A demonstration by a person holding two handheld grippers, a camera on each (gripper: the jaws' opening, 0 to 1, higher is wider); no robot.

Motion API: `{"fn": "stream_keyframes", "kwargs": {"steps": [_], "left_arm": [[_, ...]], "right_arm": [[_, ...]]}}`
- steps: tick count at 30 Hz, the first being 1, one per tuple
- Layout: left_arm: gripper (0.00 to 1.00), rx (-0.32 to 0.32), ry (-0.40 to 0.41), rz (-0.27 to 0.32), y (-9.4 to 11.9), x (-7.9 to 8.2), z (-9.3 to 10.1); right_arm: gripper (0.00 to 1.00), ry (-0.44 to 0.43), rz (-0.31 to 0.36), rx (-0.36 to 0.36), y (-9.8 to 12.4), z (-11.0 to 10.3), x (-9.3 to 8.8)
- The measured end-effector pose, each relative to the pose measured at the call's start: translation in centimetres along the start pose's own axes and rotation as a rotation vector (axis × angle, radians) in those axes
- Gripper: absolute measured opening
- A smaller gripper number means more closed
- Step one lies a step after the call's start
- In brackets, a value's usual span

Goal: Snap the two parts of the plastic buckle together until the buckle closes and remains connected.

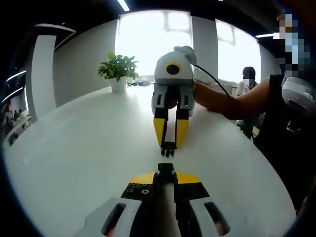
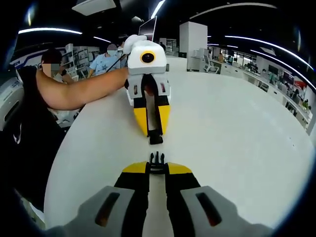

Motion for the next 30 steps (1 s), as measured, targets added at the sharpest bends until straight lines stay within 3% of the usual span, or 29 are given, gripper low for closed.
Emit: {"fn": "stream_keyframes", "kwargs": {"steps": [30], "left_arm": [[0.10, -0.014, -0.001, 0.005, -0.43, 0.03, 0.00]], "right_arm": [[0.11, 0.007, 0.011, 0.006, -0.27, -0.05, 0.08]]}}
Point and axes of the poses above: the point that each gripper's makers call its tool centre point, and the gripper's own axes: y roughly backward along the fingers, z roughly to its right, x roughly out of its top, the point moved 10 cm from there along y, roughly backward along the fingers, and after that the axes turned 15 degrees about y, right-handed, at the moved point
